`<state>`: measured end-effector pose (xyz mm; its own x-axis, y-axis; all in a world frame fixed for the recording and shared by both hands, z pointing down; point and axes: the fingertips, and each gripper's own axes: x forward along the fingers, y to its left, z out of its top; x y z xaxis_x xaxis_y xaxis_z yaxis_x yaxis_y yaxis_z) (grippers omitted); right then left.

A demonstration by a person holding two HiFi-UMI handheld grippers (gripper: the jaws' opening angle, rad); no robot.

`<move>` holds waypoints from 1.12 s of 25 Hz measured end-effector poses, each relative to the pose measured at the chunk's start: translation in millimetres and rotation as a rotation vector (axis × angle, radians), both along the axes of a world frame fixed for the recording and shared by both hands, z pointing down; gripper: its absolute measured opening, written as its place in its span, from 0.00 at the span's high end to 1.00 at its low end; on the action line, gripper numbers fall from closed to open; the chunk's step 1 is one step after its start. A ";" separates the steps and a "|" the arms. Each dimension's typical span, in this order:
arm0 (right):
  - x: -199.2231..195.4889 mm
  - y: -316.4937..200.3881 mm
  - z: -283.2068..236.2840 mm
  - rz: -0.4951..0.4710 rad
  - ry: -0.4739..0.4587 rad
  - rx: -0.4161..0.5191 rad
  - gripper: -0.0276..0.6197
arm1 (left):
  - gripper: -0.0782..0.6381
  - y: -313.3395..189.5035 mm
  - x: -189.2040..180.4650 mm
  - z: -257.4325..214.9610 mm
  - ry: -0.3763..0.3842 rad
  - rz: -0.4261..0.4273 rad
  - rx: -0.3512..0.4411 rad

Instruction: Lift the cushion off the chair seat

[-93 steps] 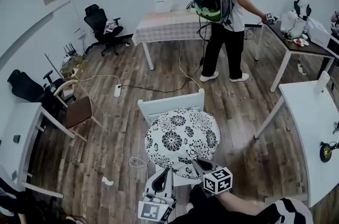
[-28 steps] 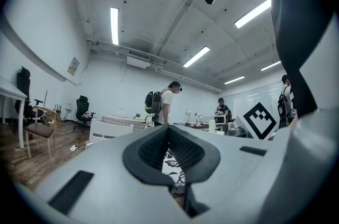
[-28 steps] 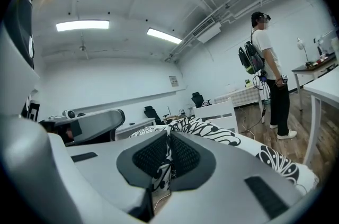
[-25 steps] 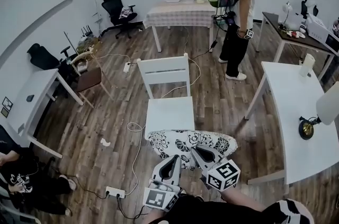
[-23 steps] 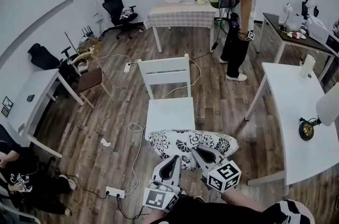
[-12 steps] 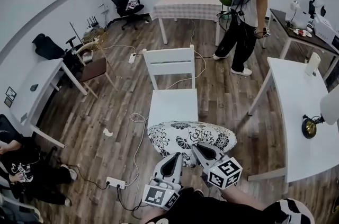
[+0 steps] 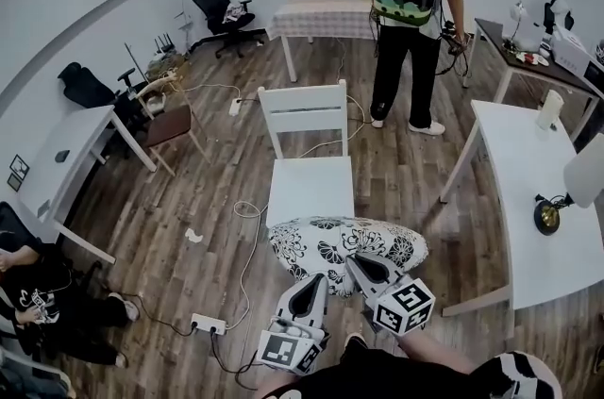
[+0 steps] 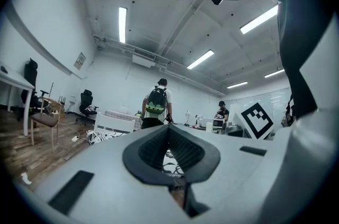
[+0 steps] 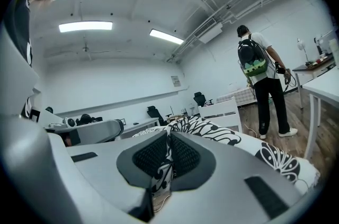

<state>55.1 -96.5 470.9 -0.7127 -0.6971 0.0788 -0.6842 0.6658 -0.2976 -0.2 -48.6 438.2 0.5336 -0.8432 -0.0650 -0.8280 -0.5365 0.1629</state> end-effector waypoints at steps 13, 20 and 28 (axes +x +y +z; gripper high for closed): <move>-39.4 102.4 3.7 0.008 -0.018 -0.019 0.91 | 0.89 98.2 -40.3 1.9 -0.006 0.004 -0.013; -48.5 163.5 3.1 0.033 -0.030 -0.015 0.91 | 0.89 154.5 -47.8 -1.0 -0.007 0.037 0.003; -49.6 213.9 -1.8 0.066 -0.032 0.006 0.91 | 0.89 199.1 -50.7 -1.3 -0.004 0.079 0.017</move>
<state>5.6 117.4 469.1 -0.6673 -0.7430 0.0519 -0.7167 0.6215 -0.3164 -50.9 150.5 436.9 0.5989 -0.7971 -0.0769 -0.7835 -0.6031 0.1498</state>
